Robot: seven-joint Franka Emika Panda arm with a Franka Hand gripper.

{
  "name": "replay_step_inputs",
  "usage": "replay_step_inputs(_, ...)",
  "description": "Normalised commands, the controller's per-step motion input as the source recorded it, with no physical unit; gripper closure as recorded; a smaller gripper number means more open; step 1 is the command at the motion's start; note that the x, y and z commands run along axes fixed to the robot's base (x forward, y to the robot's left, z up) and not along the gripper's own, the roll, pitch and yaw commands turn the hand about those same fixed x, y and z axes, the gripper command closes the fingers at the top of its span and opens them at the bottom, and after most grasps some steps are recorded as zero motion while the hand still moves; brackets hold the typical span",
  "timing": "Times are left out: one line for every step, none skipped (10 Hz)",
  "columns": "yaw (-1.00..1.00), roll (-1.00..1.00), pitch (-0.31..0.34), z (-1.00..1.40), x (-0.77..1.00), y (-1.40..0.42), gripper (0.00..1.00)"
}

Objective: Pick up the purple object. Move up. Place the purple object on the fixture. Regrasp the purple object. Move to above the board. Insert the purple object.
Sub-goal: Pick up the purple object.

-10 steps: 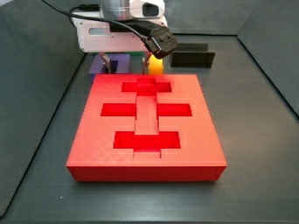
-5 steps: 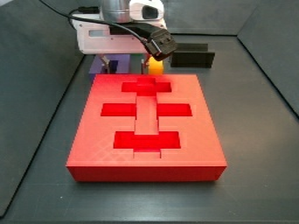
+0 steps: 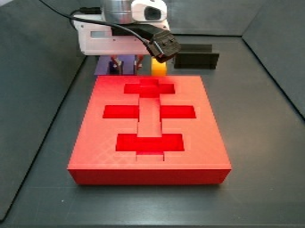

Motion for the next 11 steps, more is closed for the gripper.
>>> replay_step_inputs(0.0, 0.0, 0.0, 0.0, 0.0, 0.0, 1.0)
replay_step_inputs(0.0, 0.0, 0.0, 0.0, 0.0, 0.0, 1.0)
replay_step_inputs(0.0, 0.0, 0.0, 0.0, 0.0, 0.0, 1.0)
replay_step_inputs(0.0, 0.0, 0.0, 0.0, 0.0, 0.0, 1.0)
replay_step_inputs(0.0, 0.0, 0.0, 0.0, 0.0, 0.0, 1.0)
replay_step_inputs(0.0, 0.0, 0.0, 0.0, 0.0, 0.0, 1.0)
replay_step_inputs(0.0, 0.0, 0.0, 0.0, 0.0, 0.0, 1.0)
replay_step_inputs(0.0, 0.0, 0.0, 0.0, 0.0, 0.0, 1.0)
replay_step_inputs(0.0, 0.0, 0.0, 0.0, 0.0, 0.0, 1.0)
replay_step_inputs(0.0, 0.0, 0.0, 0.0, 0.0, 0.0, 1.0)
replay_step_inputs(0.0, 0.0, 0.0, 0.0, 0.0, 0.0, 1.0)
